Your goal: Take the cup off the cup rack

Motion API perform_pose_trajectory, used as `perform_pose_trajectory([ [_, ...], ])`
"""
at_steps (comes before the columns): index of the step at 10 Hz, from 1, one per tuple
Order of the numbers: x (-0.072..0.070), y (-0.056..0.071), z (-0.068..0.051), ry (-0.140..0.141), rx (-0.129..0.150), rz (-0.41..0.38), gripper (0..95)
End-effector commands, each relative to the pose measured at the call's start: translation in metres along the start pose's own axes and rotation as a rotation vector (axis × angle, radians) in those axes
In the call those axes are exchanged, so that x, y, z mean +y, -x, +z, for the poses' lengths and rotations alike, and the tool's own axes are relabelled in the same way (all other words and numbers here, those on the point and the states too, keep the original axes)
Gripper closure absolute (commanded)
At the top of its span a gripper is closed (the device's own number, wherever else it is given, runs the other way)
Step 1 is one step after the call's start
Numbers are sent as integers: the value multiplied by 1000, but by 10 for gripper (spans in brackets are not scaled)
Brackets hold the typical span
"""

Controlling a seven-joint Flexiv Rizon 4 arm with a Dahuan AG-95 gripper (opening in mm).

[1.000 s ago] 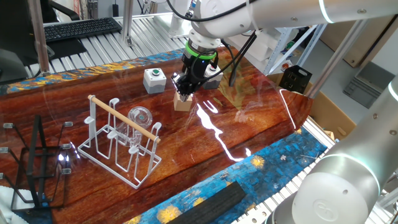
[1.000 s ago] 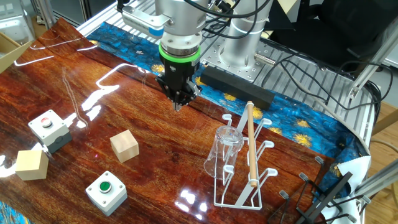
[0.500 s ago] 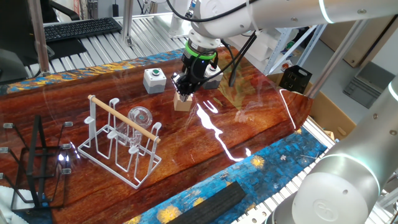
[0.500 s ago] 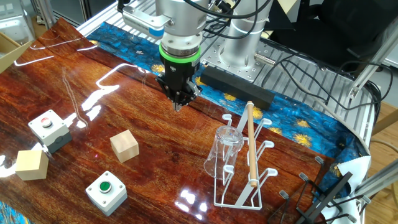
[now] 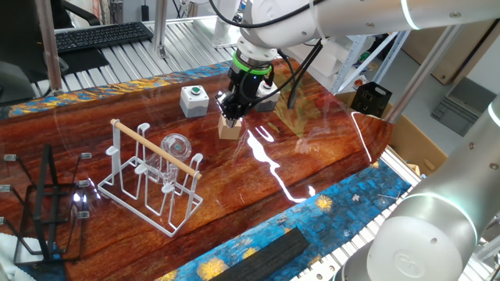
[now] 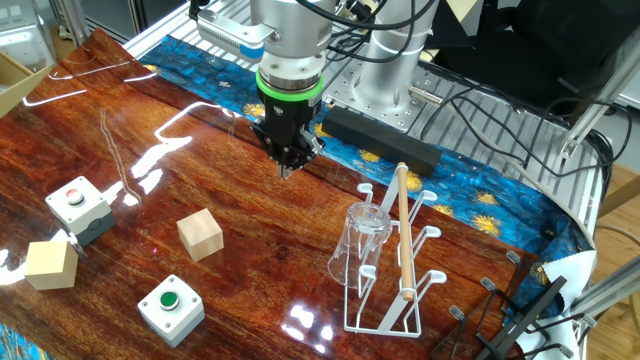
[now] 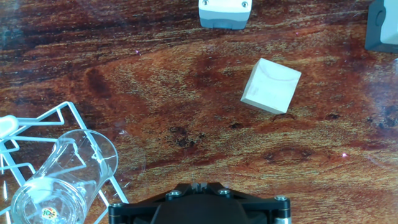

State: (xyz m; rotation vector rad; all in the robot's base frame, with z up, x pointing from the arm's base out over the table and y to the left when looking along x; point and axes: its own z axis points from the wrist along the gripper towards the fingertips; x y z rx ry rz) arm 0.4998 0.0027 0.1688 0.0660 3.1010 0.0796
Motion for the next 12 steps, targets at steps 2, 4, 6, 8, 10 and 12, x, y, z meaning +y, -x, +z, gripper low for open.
perform_pose_trajectory([
  [2, 0, 0, 0, -2, 2, 0, 950],
  [4, 0, 0, 0, -2, 2, 0, 950],
  [6, 2, 0, 1, -1, 9, 11, 950],
  [8, 11, -3, 1, -1, 14, 23, 950],
  [10, 25, -6, -2, 0, 27, 42, 950],
  [12, 34, -9, -1, 1, 21, 66, 950],
])
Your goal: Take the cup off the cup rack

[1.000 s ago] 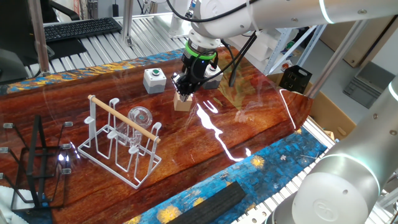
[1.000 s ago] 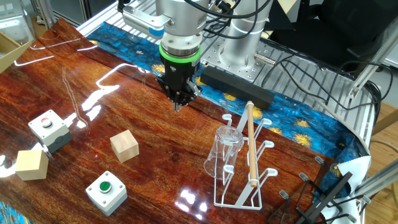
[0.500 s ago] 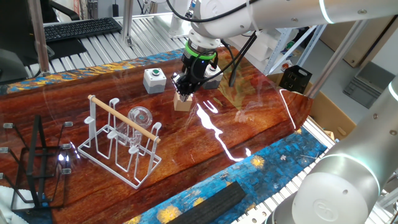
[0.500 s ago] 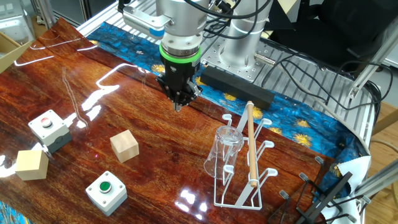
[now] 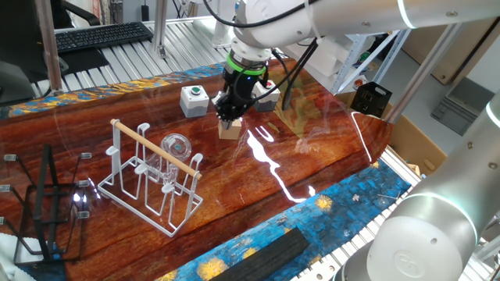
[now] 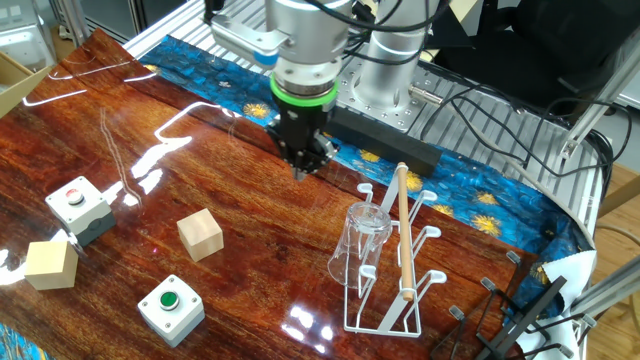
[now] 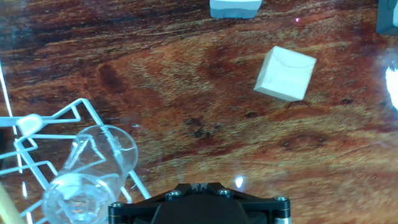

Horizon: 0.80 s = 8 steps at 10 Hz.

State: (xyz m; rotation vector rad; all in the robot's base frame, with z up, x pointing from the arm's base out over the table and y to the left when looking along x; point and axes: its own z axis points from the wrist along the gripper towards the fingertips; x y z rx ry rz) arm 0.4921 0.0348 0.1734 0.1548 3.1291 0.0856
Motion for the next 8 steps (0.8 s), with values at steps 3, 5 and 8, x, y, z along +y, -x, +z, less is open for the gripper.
perform_pose_trajectory([
  [3, 19, -6, 1, -23, 15, 114, 380],
  [5, 22, -9, 0, -28, 26, 137, 0],
  [8, 26, -11, -2, -25, 25, 165, 0],
])
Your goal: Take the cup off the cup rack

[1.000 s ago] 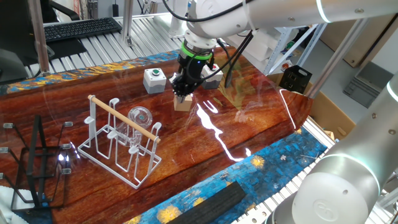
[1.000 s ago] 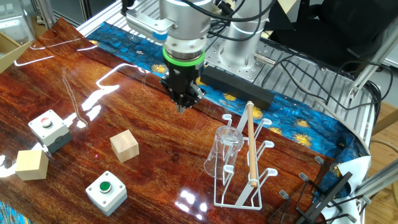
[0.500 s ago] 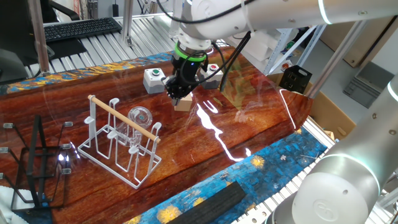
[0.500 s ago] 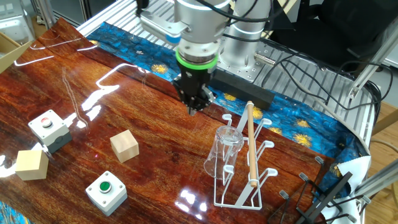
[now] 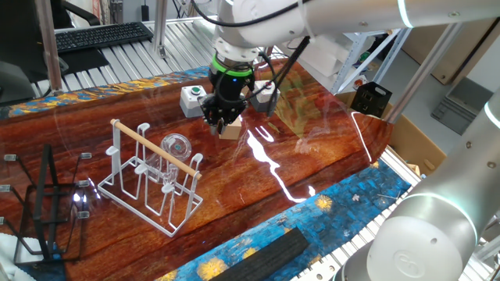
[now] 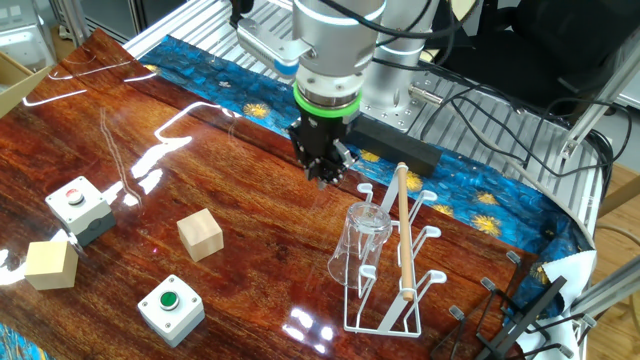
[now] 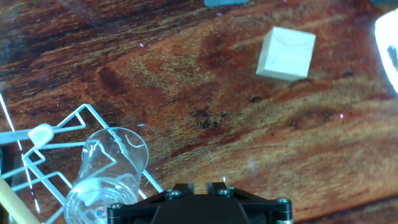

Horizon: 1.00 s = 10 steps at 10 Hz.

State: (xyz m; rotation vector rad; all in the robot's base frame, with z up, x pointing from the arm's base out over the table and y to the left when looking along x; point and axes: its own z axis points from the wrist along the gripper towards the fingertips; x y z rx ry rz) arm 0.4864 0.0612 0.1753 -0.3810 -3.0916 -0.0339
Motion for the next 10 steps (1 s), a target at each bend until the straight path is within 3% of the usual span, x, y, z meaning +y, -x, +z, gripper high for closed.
perform_pose_trajectory([
  [1, 2, -4, -1, 15, 1, 27, 0],
  [4, 14, -11, 1, 22, -2, 56, 0],
  [6, 26, -16, 2, 50, 7, 89, 0],
  [10, 45, -14, 4, 48, 8, 127, 0],
])
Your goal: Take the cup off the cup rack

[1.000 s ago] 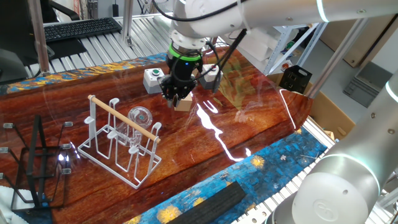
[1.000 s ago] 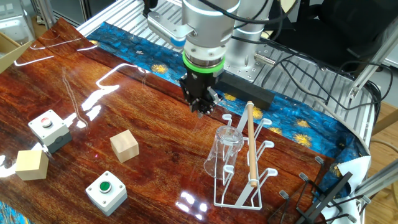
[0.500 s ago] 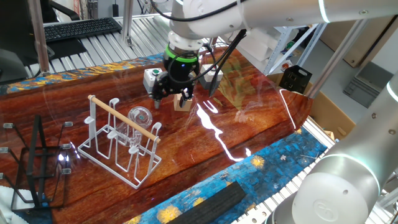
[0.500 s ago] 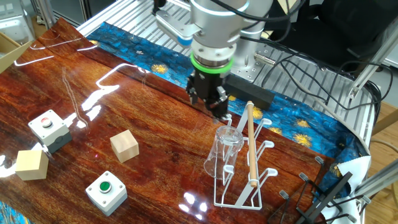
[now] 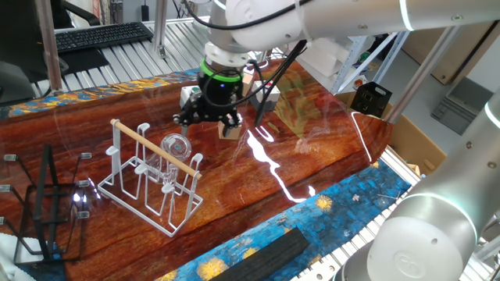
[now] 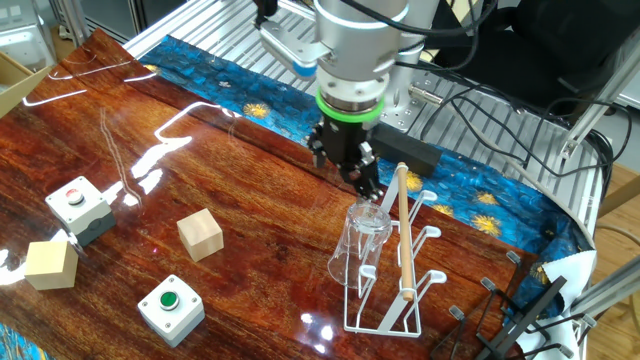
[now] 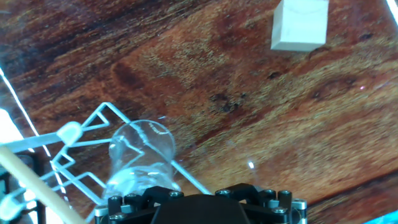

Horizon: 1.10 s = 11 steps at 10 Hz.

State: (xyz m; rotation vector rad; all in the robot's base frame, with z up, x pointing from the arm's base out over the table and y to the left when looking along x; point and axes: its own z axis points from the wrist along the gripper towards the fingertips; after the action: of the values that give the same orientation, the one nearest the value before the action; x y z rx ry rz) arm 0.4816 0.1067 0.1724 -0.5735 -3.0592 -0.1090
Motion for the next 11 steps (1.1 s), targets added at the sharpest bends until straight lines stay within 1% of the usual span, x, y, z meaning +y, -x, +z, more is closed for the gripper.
perform_pose_trajectory([
  [1, 6, 2, 0, -2, 3, 9, 0],
  [2, 12, 4, 1, -5, 1, 25, 0],
  [5, 24, 3, 1, -5, 1, 50, 0],
  [6, 24, 3, 1, -5, 1, 50, 0],
  [8, 25, 5, 7, 2, 2, 70, 0],
  [9, 25, 6, 9, 7, -4, 82, 0],
  [11, 25, 6, 9, 9, -2, 76, 0],
])
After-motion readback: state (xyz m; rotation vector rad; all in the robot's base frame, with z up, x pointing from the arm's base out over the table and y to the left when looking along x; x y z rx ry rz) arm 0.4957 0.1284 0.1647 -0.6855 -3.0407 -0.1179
